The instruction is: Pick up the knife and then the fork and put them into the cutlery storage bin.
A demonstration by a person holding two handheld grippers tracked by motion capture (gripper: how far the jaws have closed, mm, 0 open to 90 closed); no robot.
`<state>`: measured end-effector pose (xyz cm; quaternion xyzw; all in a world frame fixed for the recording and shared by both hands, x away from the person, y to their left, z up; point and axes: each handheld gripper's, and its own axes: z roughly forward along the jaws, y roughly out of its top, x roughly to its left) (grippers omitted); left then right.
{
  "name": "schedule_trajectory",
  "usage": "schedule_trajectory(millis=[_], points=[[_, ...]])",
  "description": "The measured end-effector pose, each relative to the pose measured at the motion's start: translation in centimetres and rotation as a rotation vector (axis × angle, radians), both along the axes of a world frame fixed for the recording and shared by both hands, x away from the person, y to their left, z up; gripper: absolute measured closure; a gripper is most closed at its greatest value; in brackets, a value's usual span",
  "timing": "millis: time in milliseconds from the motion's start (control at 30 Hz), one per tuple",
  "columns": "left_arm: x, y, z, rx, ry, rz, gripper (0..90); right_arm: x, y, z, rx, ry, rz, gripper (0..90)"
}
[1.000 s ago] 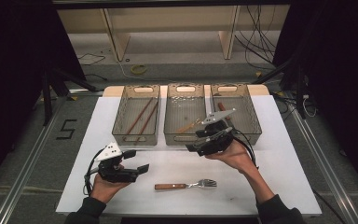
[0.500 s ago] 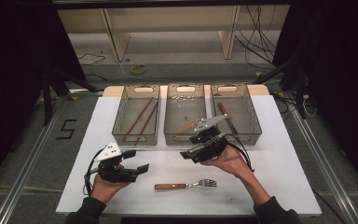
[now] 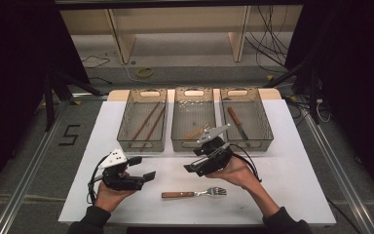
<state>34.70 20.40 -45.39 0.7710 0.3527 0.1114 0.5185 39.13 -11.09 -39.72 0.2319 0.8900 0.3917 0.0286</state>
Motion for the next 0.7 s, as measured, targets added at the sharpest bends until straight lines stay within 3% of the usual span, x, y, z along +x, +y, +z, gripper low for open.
schedule_trajectory(millis=[500,700], points=[[0.0,0.1,0.0,-0.007,-0.001,0.008,17.2,-1.3,1.9,-2.0,-0.054,0.043,0.084,31.3],[0.0,0.1,0.1,-0.007,-0.003,0.009,17.3,-1.7,2.8,-3.0,-0.11,0.059,0.137,31.6]])
